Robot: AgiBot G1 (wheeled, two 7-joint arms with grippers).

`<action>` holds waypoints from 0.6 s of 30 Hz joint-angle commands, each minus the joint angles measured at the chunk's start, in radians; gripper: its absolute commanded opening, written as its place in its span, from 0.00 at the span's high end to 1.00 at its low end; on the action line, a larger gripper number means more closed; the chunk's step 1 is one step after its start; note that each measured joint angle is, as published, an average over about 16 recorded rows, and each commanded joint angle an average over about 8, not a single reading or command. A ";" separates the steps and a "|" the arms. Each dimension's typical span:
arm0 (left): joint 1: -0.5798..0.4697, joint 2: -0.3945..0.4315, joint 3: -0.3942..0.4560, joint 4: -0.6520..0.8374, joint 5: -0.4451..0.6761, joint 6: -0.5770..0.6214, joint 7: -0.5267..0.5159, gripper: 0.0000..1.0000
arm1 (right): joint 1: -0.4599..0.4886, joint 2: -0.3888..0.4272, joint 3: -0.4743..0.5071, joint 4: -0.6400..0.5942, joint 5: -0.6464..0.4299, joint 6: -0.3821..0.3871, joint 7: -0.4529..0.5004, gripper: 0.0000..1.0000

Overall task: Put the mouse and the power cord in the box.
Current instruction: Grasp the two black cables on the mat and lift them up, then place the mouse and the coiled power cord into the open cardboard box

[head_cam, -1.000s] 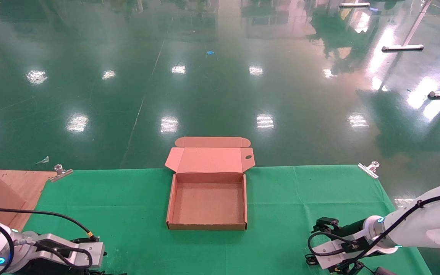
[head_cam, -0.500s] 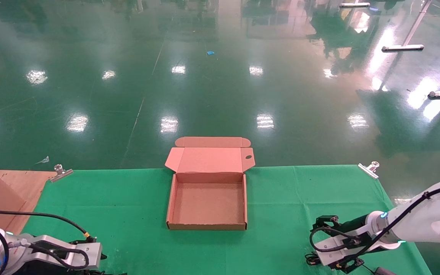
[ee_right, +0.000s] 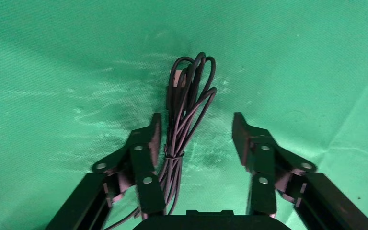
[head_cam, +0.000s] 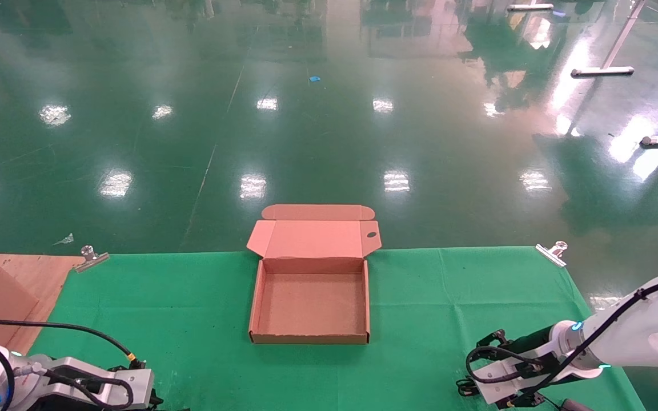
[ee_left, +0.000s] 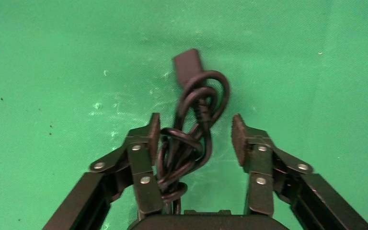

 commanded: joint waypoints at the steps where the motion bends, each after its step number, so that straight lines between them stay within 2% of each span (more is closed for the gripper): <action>1: 0.001 0.002 0.001 0.001 0.002 -0.003 0.000 1.00 | -0.001 -0.001 0.001 -0.005 0.001 -0.001 -0.004 1.00; 18: 0.003 0.000 0.003 0.005 0.004 0.008 0.006 1.00 | 0.010 0.001 0.007 -0.024 0.010 -0.017 -0.015 1.00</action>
